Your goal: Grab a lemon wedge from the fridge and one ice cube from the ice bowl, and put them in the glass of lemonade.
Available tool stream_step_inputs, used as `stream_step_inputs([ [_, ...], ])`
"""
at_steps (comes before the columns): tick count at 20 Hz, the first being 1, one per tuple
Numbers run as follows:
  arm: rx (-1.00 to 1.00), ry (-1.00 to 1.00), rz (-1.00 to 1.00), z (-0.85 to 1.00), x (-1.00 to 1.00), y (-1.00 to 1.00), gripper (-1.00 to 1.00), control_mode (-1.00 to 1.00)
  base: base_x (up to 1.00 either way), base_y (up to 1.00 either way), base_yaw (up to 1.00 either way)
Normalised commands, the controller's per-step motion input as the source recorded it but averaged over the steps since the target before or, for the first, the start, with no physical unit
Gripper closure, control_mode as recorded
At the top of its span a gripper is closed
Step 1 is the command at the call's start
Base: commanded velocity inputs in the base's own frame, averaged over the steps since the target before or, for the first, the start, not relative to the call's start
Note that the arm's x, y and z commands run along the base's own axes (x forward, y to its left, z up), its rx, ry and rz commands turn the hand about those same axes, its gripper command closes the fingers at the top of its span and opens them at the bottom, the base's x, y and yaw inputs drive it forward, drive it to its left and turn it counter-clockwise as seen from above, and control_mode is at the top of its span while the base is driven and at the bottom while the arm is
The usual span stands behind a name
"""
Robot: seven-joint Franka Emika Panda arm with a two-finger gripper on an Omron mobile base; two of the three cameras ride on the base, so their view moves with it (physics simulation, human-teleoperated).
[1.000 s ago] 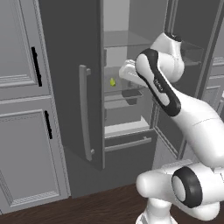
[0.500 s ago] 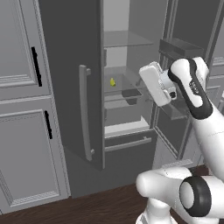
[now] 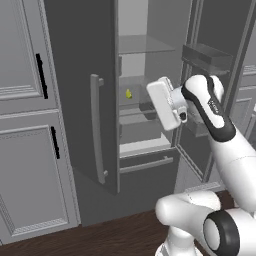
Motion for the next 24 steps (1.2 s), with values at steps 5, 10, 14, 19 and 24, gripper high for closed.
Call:
stream_step_inputs([
  [5, 0.0, 0.16, 0.0, -0.29, 0.6, 0.26, -1.0, -1.0, 0.0, 0.0, 0.0],
  [10, 0.04, 0.07, 0.0, -0.41, 0.78, 0.04, -1.0, -1.0, 0.0, 0.0, 0.0],
  [14, 0.18, 0.0, 0.0, -0.02, 0.39, 0.0, -1.0, -1.0, 0.0, 0.0, 0.0],
  [19, 0.08, 0.01, 0.0, 0.0, 0.05, 0.1, -1.0, -1.0, 0.0, 0.0, 0.0],
  [24, 0.08, 0.03, 0.13, 0.0, -0.01, 0.06, -1.0, -1.0, 0.0, 0.0, 0.0],
])
